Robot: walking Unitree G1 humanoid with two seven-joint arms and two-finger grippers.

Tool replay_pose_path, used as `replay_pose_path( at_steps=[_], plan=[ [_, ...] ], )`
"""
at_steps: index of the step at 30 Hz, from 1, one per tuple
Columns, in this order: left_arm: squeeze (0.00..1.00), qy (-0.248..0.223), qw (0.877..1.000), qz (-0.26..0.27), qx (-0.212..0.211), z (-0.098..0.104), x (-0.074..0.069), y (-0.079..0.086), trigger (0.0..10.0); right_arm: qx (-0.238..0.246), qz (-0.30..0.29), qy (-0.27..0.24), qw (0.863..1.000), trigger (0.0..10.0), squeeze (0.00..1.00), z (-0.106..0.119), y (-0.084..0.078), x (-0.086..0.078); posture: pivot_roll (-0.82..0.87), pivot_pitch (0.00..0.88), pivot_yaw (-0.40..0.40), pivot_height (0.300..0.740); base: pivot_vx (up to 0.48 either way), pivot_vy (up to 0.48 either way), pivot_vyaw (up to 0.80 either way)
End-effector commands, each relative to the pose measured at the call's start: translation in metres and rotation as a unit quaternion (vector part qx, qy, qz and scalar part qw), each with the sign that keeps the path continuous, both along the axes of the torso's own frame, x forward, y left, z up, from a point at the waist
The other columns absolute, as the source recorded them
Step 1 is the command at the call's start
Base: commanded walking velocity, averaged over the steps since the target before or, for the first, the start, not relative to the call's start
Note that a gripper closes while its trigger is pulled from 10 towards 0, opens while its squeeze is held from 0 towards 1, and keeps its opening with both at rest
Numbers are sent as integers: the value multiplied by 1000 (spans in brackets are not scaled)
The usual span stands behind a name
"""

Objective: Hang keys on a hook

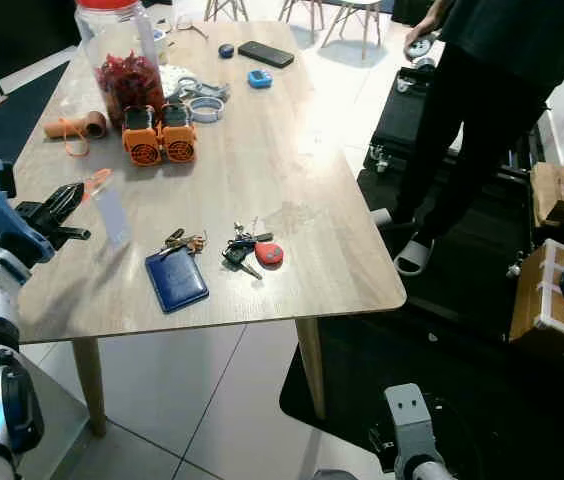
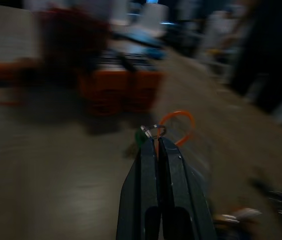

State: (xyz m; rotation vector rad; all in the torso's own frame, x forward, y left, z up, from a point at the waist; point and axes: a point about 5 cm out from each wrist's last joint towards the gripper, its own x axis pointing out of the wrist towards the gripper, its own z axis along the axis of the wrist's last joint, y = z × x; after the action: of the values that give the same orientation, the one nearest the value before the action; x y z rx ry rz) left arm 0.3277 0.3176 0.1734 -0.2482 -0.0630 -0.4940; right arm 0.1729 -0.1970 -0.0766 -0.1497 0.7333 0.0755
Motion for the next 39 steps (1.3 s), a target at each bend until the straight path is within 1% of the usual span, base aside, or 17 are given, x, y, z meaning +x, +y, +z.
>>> replay_pose_path(
  at_steps=[1,4,6,7,9,10,13,15,17,21,25,28,31,33,35,37,39],
  plan=[
    [0,16,995,-93,-11,1,-14,3,0,1,-2,9,1000,10000,0,-3,1,-5,50,70,-16,740,0,0,0],
    [0,71,977,-199,26,-11,-33,0,0,1,-2,8,1000,10000,0,-3,1,-4,52,68,-14,740,0,0,0],
    [0,85,972,-218,38,-15,-38,0,0,1,-2,8,1000,10000,0,-3,1,-4,52,68,-14,740,0,0,0],
    [0,132,955,-257,70,-26,-50,2,0,1,-2,8,1000,10000,0,-2,1,-4,53,66,-14,740,0,0,0],
    [0,151,948,-269,78,-30,-56,5,0,1,-2,7,1000,10000,0,-2,1,-3,53,65,-14,740,0,0,0],
    [0,178,943,-266,92,-36,-65,13,0,0,-2,7,1000,10000,0,-2,1,-3,53,62,-18,740,0,0,0],
    [0,207,938,-252,118,-44,-74,23,0,0,-2,7,1000,10000,0,-2,1,-3,54,62,-19,740,0,0,0],
    [0,242,928,-246,143,-52,-84,33,0,0,-1,7,1000,10000,0,-2,1,-3,54,62,-20,740,0,0,0],
    [0,297,912,-224,172,-62,-103,49,0,0,0,6,1000,10000,0,-2,1,-2,51,61,-19,740,0,0,0],
    [0,333,905,-201,173,-68,-119,61,0,0,-1,4,1000,10000,0,-1,1,-2,50,60,-18,740,0,0,0],
    [0,378,882,-208,191,-77,-138,69,0,-1,-1,4,1000,10000,0,-1,0,-2,51,59,-21,740,0,0,0],
    [0,395,870,-210,205,-83,-145,71,0,-1,-1,4,1000,10000,0,-1,0,-1,52,57,-21,740,0,0,0],
    [0,427,850,-212,227,-95,-157,73,0,-1,-1,3,1000,10000,0,-1,0,-1,51,56,-20,740,0,0,0],
    [0,429,852,-194,228,-101,-161,74,0,-1,-1,3,1000,10000,0,-1,0,-1,49,54,-17,740,0,0,0],
    [0,432,849,-182,245,-106,-163,75,0,0,-2,2,1000,10000,0,-1,0,-1,51,53,-17,740,0,0,0],
    [0,441,834,-163,288,-118,-173,77,0,0,-2,2,1000,10000,0,-1,0,-1,51,52,-15,740,0,0,0],
    [0,433,830,-133,326,-131,-178,75,0,0,-3,2,1000,10000,0,-1,1,-1,51,52,-15,740,0,0,0]
  ],
)
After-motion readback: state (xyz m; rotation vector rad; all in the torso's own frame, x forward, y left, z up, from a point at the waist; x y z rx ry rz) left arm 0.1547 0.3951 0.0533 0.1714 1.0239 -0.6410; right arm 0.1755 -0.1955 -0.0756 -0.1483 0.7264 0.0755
